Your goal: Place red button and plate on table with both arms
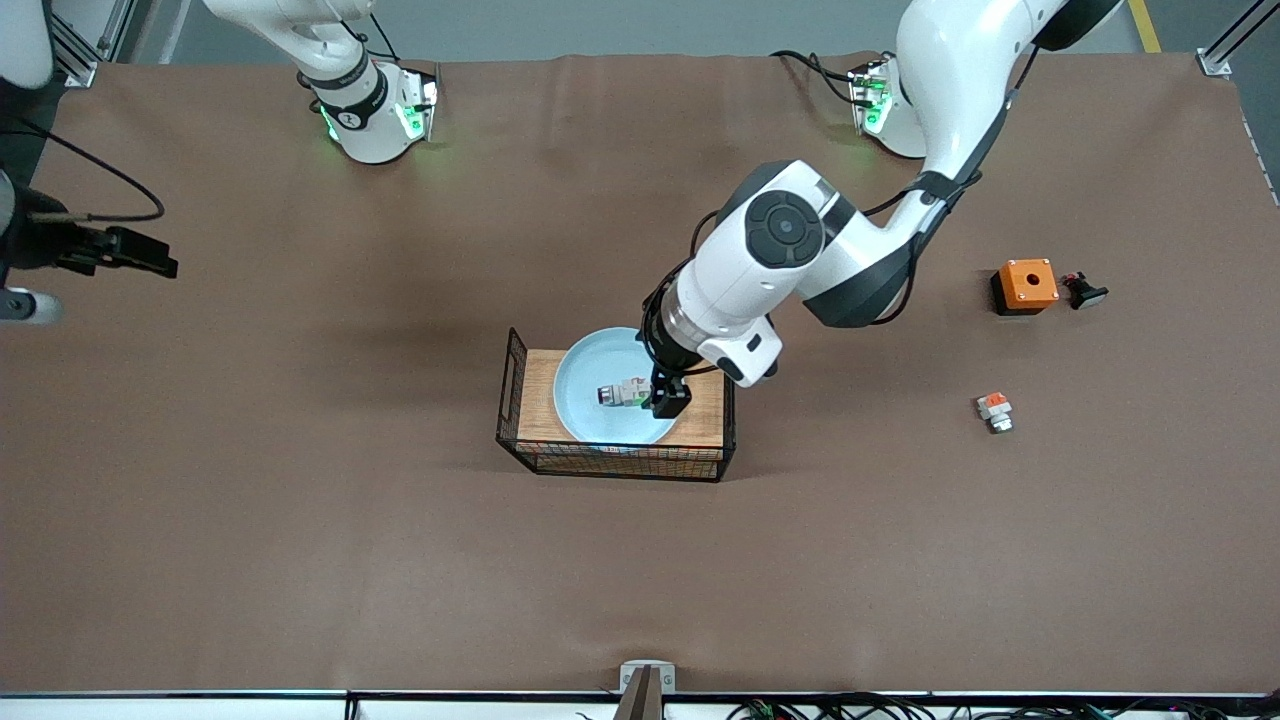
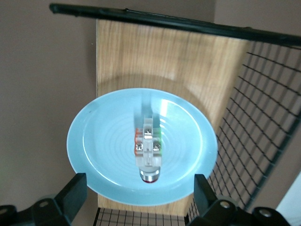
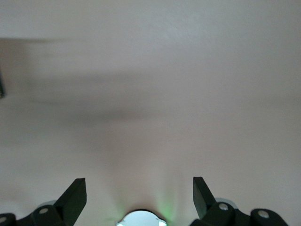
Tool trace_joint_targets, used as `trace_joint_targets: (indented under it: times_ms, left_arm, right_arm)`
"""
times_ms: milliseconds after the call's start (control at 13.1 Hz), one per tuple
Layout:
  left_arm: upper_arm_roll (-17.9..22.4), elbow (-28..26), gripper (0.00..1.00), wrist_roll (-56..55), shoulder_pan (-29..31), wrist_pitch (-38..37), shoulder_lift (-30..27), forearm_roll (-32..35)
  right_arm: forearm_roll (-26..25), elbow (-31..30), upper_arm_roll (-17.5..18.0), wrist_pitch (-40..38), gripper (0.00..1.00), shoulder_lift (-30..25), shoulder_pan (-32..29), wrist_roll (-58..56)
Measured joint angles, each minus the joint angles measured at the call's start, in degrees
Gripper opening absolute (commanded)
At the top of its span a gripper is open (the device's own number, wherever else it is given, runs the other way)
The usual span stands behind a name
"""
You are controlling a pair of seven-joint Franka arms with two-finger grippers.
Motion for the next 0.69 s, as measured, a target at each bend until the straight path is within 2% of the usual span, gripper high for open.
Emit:
trace_joint_targets:
  times_ms: [229, 381, 610, 686]
  left_arm:
    - [4.27, 0.09, 1.00, -1.20, -4.22, 1.66, 1.44, 0.00]
    - [4.86, 0.13, 1.00, -1.28, -4.93, 1.97, 2.29, 0.00]
    - [5.28, 0.18, 0.98, -1.28, -5.01, 2.79, 3.16, 0.00]
    - [5.63, 0.20, 0.90, -1.28, -5.20, 3.17, 3.44, 0.00]
  right_arm:
    - [-3.13, 0.57, -0.27, 4.84, 0.99, 3.23, -0.43, -0.12]
    - [-3.16, 1.11, -0.38, 4.04, 1.00, 3.33, -0.55, 3.38]
    - [0.92, 1.56, 0.20, 1.11, 1.00, 3.16, 1.61, 23.67]
    - [2.65, 1.69, 0.49, 0.19, 1.00, 2.94, 3.55, 31.87]
